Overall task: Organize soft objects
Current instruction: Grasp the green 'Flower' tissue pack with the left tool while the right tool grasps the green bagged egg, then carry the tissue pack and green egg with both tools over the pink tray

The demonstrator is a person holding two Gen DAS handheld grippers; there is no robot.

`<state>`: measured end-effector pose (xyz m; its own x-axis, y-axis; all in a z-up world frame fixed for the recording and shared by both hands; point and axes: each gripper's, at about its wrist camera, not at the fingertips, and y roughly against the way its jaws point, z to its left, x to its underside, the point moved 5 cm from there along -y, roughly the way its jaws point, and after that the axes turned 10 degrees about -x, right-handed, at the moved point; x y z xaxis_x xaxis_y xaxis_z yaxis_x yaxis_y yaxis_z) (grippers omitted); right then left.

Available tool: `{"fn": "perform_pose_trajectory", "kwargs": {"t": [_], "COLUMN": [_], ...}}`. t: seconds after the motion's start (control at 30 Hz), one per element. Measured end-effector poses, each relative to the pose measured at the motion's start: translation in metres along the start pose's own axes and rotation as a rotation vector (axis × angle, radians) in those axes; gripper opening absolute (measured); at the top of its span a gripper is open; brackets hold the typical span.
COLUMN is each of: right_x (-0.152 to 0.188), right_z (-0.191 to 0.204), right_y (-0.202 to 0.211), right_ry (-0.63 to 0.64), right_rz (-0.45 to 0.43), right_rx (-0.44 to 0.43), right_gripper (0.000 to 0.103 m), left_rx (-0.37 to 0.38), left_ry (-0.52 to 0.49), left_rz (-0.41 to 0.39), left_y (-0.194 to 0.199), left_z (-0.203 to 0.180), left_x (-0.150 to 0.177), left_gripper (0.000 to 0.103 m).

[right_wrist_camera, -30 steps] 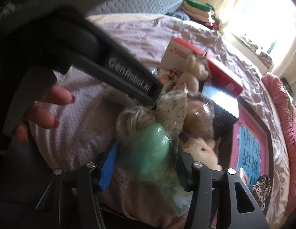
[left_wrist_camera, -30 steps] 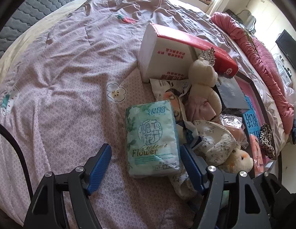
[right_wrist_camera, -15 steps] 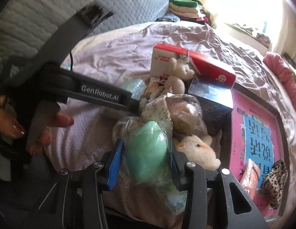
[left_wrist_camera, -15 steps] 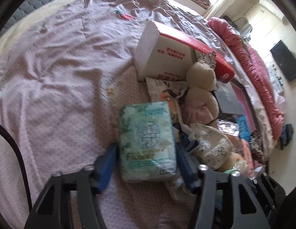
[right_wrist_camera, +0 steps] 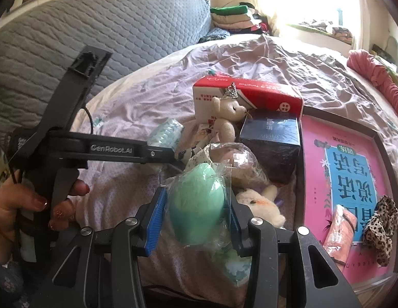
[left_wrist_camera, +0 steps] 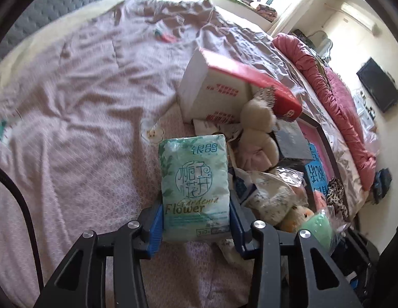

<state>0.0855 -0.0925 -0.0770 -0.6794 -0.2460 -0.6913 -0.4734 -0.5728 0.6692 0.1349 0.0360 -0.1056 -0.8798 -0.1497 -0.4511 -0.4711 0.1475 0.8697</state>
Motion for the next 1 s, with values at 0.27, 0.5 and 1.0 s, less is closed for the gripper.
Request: {"fn": "perform_pose_trajectory", "kwargs": {"t": [0.27,0.5,1.0], "right_x": [0.002,0.001,-0.005], "right_z": [0.005,0.001,-0.009], "right_y": [0.020,0.036,0.073], "right_ry": [-0.024,-0.046,-0.095], "right_rz": [-0.038,-0.065,-0.144], "right_rx": [0.011,0.020,0.039], "right_gripper": [0.046,0.046,0.046], "left_rx": [-0.042,-0.048,-0.047], "left_ry": [-0.039,-0.055,-0.108], "left_rz": [-0.069,-0.106,-0.169], "left_y": [0.026,0.044,0.086], "left_z": [-0.009,-0.016,-0.046], "left_x": [-0.004,-0.003,-0.002], "left_gripper": [0.045,0.044,0.044]}}
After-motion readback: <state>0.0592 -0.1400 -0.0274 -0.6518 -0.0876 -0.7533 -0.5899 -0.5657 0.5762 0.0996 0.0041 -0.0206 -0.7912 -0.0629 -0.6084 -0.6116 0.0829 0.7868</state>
